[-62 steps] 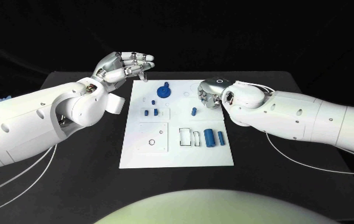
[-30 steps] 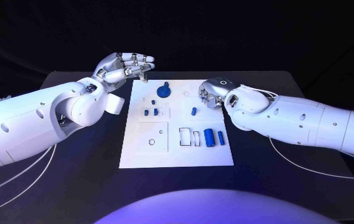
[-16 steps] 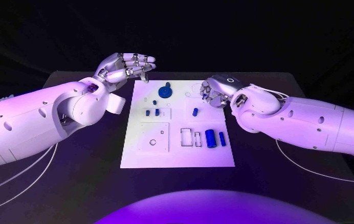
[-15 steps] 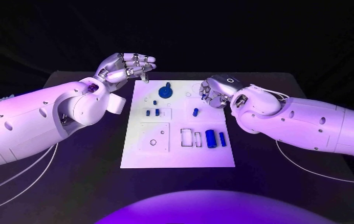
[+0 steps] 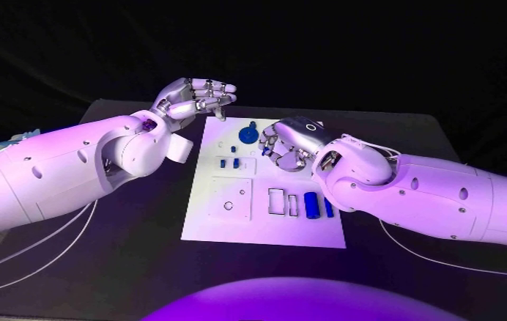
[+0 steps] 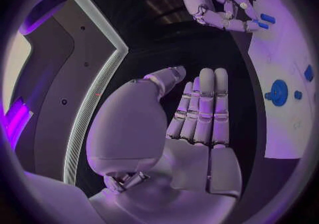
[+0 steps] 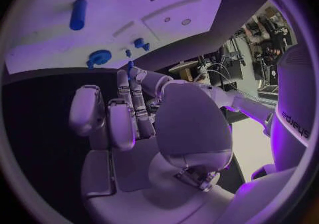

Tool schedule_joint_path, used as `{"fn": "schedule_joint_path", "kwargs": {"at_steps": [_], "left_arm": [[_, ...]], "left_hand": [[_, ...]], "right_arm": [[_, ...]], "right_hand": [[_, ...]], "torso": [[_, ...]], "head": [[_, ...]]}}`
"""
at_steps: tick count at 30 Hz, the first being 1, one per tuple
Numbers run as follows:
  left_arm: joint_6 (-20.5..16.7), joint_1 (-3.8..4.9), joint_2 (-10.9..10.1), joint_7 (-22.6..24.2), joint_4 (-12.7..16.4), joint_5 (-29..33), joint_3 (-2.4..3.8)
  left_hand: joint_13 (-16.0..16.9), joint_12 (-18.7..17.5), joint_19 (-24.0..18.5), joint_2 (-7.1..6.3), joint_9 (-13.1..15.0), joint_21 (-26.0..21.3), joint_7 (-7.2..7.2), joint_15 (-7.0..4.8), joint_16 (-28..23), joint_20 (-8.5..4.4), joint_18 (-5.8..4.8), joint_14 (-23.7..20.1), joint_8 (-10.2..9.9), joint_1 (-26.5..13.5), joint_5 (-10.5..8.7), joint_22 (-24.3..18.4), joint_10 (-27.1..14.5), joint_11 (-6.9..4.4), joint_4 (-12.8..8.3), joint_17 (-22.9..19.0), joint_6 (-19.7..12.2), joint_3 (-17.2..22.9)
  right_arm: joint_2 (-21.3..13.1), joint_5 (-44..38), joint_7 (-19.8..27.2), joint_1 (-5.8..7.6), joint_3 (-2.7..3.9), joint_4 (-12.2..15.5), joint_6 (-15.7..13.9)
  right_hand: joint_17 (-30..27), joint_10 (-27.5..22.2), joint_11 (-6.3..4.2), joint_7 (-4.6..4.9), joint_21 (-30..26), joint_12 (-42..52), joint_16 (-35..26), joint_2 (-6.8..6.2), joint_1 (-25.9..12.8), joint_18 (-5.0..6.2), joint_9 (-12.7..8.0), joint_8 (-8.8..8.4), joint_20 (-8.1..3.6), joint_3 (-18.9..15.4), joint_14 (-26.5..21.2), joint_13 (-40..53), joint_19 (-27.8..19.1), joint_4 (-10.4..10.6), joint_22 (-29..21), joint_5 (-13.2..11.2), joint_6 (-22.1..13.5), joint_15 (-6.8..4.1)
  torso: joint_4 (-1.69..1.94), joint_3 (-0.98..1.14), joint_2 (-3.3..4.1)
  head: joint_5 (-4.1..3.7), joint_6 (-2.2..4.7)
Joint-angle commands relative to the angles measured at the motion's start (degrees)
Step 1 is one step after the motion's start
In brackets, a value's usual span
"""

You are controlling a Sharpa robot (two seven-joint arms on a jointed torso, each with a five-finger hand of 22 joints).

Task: Assemble the parts on the task board

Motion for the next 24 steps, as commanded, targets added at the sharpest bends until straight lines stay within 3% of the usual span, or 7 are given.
{"fn": "schedule_joint_path", "kwargs": {"at_steps": [1,5,8,15,24], "left_arm": [[-0.1,-0.01,0.2,0.4,0.1,-0.5,0.05],[-0.2,-0.02,0.4,0.5,0.1,-0.5,0.05],[-0.3,-0.02,0.4,0.5,0.2,-0.5,0.05],[-0.5,-0.01,0.5,0.6,0.2,-0.5,0.05],[-0.7,0.00,0.6,0.9,0.2,-0.5,0.06]], "left_hand": [[0.0,0.2,-0.5,0.16,-0.1,-0.1,0.42,0.02,-0.2,-0.10,0.25,-0.4,-0.3,0.4,0.14,0.0,-0.3,-0.07,-0.3,0.0,-0.4,-0.1],[0.0,0.2,-0.5,0.16,-0.1,-0.1,0.42,0.02,-0.2,-0.10,0.25,-0.4,-0.3,0.4,0.14,0.0,-0.3,-0.07,-0.3,0.0,-0.4,-0.1],[0.0,0.2,-0.5,0.16,-0.1,-0.1,0.42,0.02,-0.2,-0.10,0.25,-0.4,-0.3,0.4,0.14,0.0,-0.3,-0.07,-0.3,0.0,-0.4,-0.1],[0.0,0.3,-0.5,0.17,-0.1,-0.2,0.46,0.07,-0.2,-0.05,0.24,-0.4,-0.2,0.3,0.16,0.0,-0.4,-0.03,-0.3,0.0,-0.5,-0.2],[0.0,0.3,-0.5,0.17,-0.1,-0.2,0.46,0.07,-0.2,-0.05,0.24,-0.4,-0.2,0.3,0.16,0.0,-0.4,-0.03,-0.3,0.0,-0.5,-0.2]], "right_arm": [[1.0,0.0,1.5,-0.29,-0.05,0.4,0.2],[2.6,0.2,1.9,-1.03,-0.34,0.3,0.8],[3.9,0.3,2.2,-1.98,-0.61,-0.3,1.2],[5.8,0.4,2.8,-3.60,-0.95,-1.8,1.7],[7.0,0.5,3.3,-4.72,-1.38,-3.5,2.5]], "right_hand": [[-0.1,2.2,-2.10,0.36,0.3,-0.2,0.0,0.07,-0.5,-0.72,0.0,-0.02,-0.03,-0.3,0.8,0.0,0.4,-0.1,2.4,0.0,0.2,-0.32],[-0.1,2.1,-2.09,0.37,0.3,-0.3,0.0,0.08,-0.5,-0.74,0.0,-0.04,-0.03,-0.3,0.8,0.0,0.4,-0.1,2.4,0.0,0.2,-0.31],[-0.1,2.1,-2.08,0.37,0.4,-0.3,0.0,0.09,-0.5,-0.75,0.0,-0.04,-0.03,-0.3,0.8,0.0,0.5,-0.1,2.5,0.0,0.2,-0.31],[-0.1,2.1,-2.07,0.39,0.3,-0.3,-0.1,0.13,-0.5,-0.73,0.0,-0.08,-0.03,-0.3,0.8,0.0,0.4,-0.1,2.4,0.0,0.1,-0.30],[0.0,2.1,-2.05,0.41,0.4,-0.4,0.0,0.15,-0.5,-0.76,0.0,-0.11,-0.03,-0.3,0.8,0.0,0.5,-0.1,2.5,0.1,0.1,-0.29]], "torso": [[0.12,-0.20,-0.14],[-0.07,-0.11,-0.11],[-0.11,-0.20,-0.10],[0.05,-0.13,0.00],[-0.12,-0.09,0.00]], "head": [[1.29,-0.26],[2.18,-0.53],[2.77,-0.82],[4.07,-1.11],[4.77,-1.11]]}}
